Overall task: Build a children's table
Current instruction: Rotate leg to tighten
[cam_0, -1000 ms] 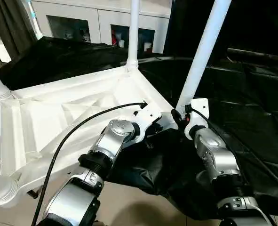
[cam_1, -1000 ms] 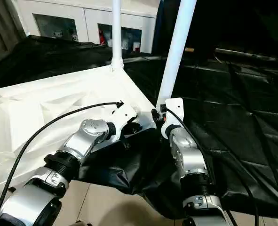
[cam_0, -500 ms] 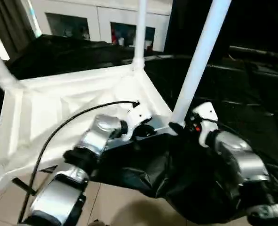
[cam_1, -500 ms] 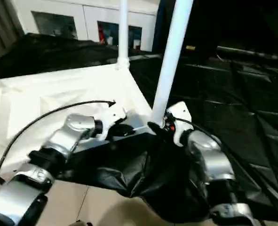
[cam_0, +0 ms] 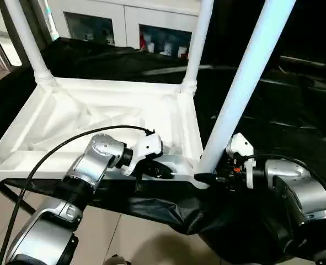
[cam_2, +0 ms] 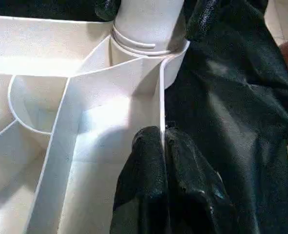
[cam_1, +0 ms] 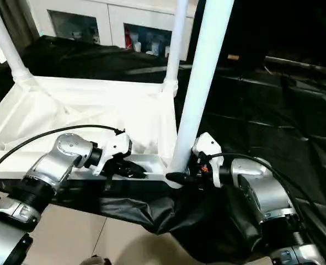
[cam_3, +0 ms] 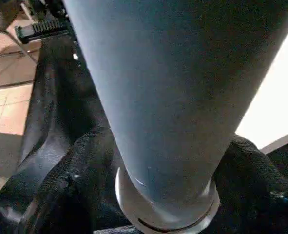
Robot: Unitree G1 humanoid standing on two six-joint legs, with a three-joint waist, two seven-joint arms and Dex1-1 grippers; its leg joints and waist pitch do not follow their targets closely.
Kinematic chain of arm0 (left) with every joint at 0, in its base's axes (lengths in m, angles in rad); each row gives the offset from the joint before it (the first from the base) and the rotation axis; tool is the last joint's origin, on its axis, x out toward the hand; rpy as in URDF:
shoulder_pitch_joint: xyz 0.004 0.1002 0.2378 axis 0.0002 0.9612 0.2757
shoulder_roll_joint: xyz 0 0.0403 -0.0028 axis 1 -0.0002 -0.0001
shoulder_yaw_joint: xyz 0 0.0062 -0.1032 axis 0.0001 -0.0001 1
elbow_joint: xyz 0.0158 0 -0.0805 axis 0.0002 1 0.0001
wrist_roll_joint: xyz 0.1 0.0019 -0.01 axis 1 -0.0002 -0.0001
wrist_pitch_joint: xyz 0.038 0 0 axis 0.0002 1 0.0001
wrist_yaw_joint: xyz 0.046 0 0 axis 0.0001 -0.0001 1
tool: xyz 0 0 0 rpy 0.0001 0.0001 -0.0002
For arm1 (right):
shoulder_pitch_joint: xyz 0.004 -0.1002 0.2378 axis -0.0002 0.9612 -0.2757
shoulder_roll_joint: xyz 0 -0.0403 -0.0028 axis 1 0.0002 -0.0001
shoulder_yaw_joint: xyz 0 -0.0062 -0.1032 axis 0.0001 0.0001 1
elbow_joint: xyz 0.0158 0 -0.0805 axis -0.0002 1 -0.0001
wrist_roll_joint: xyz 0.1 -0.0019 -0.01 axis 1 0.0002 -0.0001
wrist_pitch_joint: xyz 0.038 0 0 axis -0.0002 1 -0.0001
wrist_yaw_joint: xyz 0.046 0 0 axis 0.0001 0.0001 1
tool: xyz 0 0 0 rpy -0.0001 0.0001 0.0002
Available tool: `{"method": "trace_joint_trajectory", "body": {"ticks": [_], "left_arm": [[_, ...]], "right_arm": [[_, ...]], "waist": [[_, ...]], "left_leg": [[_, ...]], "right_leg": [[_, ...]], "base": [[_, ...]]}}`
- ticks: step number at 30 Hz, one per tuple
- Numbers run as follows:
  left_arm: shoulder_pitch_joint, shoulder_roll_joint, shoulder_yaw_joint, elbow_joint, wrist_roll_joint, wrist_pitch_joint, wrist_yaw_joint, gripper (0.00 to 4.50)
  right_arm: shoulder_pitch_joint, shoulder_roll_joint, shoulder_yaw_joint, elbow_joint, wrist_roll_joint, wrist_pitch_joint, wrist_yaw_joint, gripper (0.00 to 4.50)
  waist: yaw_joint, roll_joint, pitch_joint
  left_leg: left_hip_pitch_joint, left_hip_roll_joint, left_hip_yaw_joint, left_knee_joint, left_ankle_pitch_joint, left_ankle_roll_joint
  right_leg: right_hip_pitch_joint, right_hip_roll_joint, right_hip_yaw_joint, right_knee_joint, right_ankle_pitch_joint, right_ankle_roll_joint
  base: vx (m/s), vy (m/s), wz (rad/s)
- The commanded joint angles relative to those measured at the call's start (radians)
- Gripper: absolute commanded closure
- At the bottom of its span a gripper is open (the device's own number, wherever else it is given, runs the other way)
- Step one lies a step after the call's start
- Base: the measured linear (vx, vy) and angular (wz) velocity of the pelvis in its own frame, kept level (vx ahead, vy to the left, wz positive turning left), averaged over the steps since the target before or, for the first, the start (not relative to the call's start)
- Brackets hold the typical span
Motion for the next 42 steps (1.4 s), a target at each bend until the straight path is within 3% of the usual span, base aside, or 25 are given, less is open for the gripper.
{"method": "trace_joint_trajectory", "body": {"ticks": [1, 5, 9, 15, 18, 21, 22, 23, 25, 26, 27, 29, 31, 33, 34, 39, 41, 42], "left_arm": [[0.012, -0.018, -0.044, -0.029, -0.013, 0.005, -0.035, 4.50], [0.014, -0.018, -0.041, -0.032, -0.014, 0.006, -0.032, 4.50], [0.015, -0.017, -0.039, -0.026, -0.011, 0.000, -0.028, 4.50], [0.003, -0.029, -0.025, 0.001, 0.000, -0.008, 0.023, 4.50], [-0.022, -0.056, -0.004, 0.054, 0.023, -0.010, 0.135, 4.50], [-0.050, -0.089, 0.015, 0.107, 0.043, 0.014, 0.252, 4.50], [-0.065, -0.117, 0.034, 0.135, 0.043, 0.035, 0.322, 4.50], [-0.075, -0.134, 0.046, 0.152, 0.042, 0.047, 0.364, 4.50], [-0.092, -0.186, 0.073, 0.183, 0.033, 0.072, 0.461, 4.50], [-0.098, -0.207, 0.080, 0.193, 0.030, 0.080, 0.490, 4.50], [-0.109, -0.257, 0.085, 0.216, 0.034, 0.085, 0.557, 4.50], [-0.111, -0.269, 0.085, 0.221, 0.036, 0.084, 0.572, 4.50], [-0.105, -0.326, 0.051, 0.220, 0.057, 0.084, 0.599, 4.50], [-0.103, -0.349, 0.036, 0.221, 0.068, 0.080, 0.604, 4.50], [-0.103, -0.363, 0.019, 0.224, 0.082, 0.071, 0.606, 4.50], [-0.118, -0.352, 0.005, 0.261, 0.111, 0.019, 0.621, 4.50], [-0.122, -0.340, 0.007, 0.267, 0.112, 0.005, 0.617, 4.50], [-0.124, -0.334, 0.009, 0.269, 0.113, 0.001, 0.614, 4.50]], "right_arm": [[-0.012, -0.004, 0.042, -0.023, 0.006, 0.016, 0.032, 1.50], [-0.011, -0.007, 0.048, -0.026, 0.007, 0.019, 0.042, 1.86], [-0.006, -0.013, 0.056, -0.023, -0.003, 0.012, 0.050, 2.11], [0.010, -0.006, 0.062, -0.011, -0.015, 0.003, 0.027, 2.45], [0.012, 0.050, 0.035, 0.036, -0.042, -0.021, -0.096, 2.46], [0.001, 0.114, 0.000, 0.092, -0.072, -0.025, -0.253, 2.52], [-0.006, 0.155, -0.023, 0.122, -0.085, -0.011, -0.352, 2.52], [-0.010, 0.180, -0.036, 0.140, -0.093, -0.002, -0.414, 2.52], [-0.022, 0.252, -0.076, 0.177, -0.112, 0.018, -0.583, 2.53], [-0.028, 0.280, -0.091, 0.190, -0.116, 0.025, -0.639, 2.54], [-0.051, 0.350, -0.128, 0.231, -0.134, 0.033, -0.789, 2.54], [-0.057, 0.367, -0.136, 0.242, -0.139, 0.034, -0.825, 2.54], [-0.096, 0.436, -0.158, 0.284, -0.137, 0.028, -0.936, 2.54], [-0.111, 0.459, -0.156, 0.300, -0.143, 0.019, -0.962, 2.54], [-0.122, 0.475, -0.148, 0.309, -0.149, 0.008, -0.970, 2.54], [-0.118, 0.490, -0.134, 0.301, -0.169, -0.008, -0.962, 2.54], [-0.112, 0.489, -0.138, 0.295, -0.156, -0.007, -0.954, 1.84], [-0.109, 0.490, -0.142, 0.293, -0.150, -0.003, -0.952, 1.84]], "waist": [[0.002, -0.005, -0.051], [0.005, -0.007, -0.054], [0.009, -0.005, -0.054], [0.013, -0.007, -0.051], [0.009, -0.005, -0.049], [0.006, -0.001, -0.042], [0.005, 0.002, -0.042], [0.002, 0.000, -0.044], [-0.007, 0.004, -0.042], [-0.014, 0.002, -0.043], [-0.018, 0.011, -0.043], [-0.024, 0.004, -0.044], [-0.026, 0.012, -0.043], [-0.028, 0.013, -0.043], [-0.027, 0.014, -0.045], [-0.026, 0.015, -0.046], [-0.026, 0.015, -0.045], [-0.025, 0.017, -0.045]], "left_leg": [[0.016, 0.026, -0.006, -0.060, -0.222, 0.043], [0.014, 0.024, -0.004, -0.054, -0.163, 0.065], [0.015, 0.023, -0.003, -0.051, -0.151, 0.077], [0.016, 0.024, -0.005, -0.055, -0.187, 0.058], [0.016, 0.021, -0.006, -0.057, -0.217, 0.039], [0.022, 0.022, -0.011, -0.068, -0.304, 0.000], [0.022, 0.021, -0.012, -0.070, -0.317, -0.012], [0.021, 0.019, -0.017, -0.072, -0.338, -0.026], [0.022, 0.018, -0.019, -0.076, -0.359, -0.043], [0.022, 0.017, -0.022, -0.077, -0.374, -0.045], [0.021, 0.017, -0.022, -0.078, -0.372, -0.047], [0.020, 0.014, -0.022, -0.078, -0.378, -0.047], [0.022, 0.015, -0.020, -0.077, -0.380, -0.038], [0.018, 0.013, -0.022, -0.079, -0.379, -0.037], [0.022, 0.014, -0.019, -0.076, -0.375, -0.032], [0.015, 0.013, -0.019, -0.077, -0.344, -0.018], [0.016, 0.012, -0.017, -0.078, -0.354, -0.015], [0.017, 0.012, -0.018, -0.079, -0.358, -0.015]], "right_leg": [[0.042, -0.045, 0.028, -0.057, -0.108, -0.238], [0.045, -0.041, 0.027, -0.048, -0.025, -0.249], [0.044, -0.041, 0.026, -0.046, -0.006, -0.259], [0.043, -0.043, 0.027, -0.052, -0.073, -0.240], [0.039, -0.043, 0.028, -0.059, -0.118, -0.229], [0.032, -0.046, 0.030, -0.076, -0.273, -0.187], [0.030, -0.046, 0.030, -0.077, -0.296, -0.181], [0.034, -0.049, 0.027, -0.081, -0.340, -0.165], [0.027, -0.047, 0.028, -0.085, -0.367, -0.152], [0.030, -0.047, 0.025, -0.088, -0.384, -0.145], [0.028, -0.047, 0.027, -0.088, -0.379, -0.145], [0.027, -0.044, 0.025, -0.092, -0.370, -0.139], [0.023, -0.043, 0.029, -0.093, -0.339, -0.142], [0.026, -0.043, 0.027, -0.093, -0.344, -0.138], [0.024, -0.043, 0.028, -0.095, -0.330, -0.133], [0.029, -0.039, 0.028, -0.090, -0.271, -0.132], [0.028, -0.039, 0.029, -0.092, -0.294, -0.128], [0.027, -0.040, 0.029, -0.094, -0.307, -0.125]], "base": [[0.000, 0.000, 0.00], [0.000, 0.000, 0.00], [0.000, 0.000, 0.00], [0.000, 0.000, 0.00], [0.000, 0.000, 0.00], [0.000, 0.000, 0.00], [0.000, 0.000, 0.00], [0.000, 0.000, 0.00], [0.000, 0.000, 0.00], [0.000, 0.000, 0.00], [0.000, 0.000, 0.00], [0.000, 0.000, 0.00], [0.000, 0.000, 0.00], [0.000, 0.000, 0.00], [0.000, 0.000, 0.00], [0.000, 0.000, 0.00], [0.000, 0.000, 0.00], [0.000, 0.000, 0.00]]}}
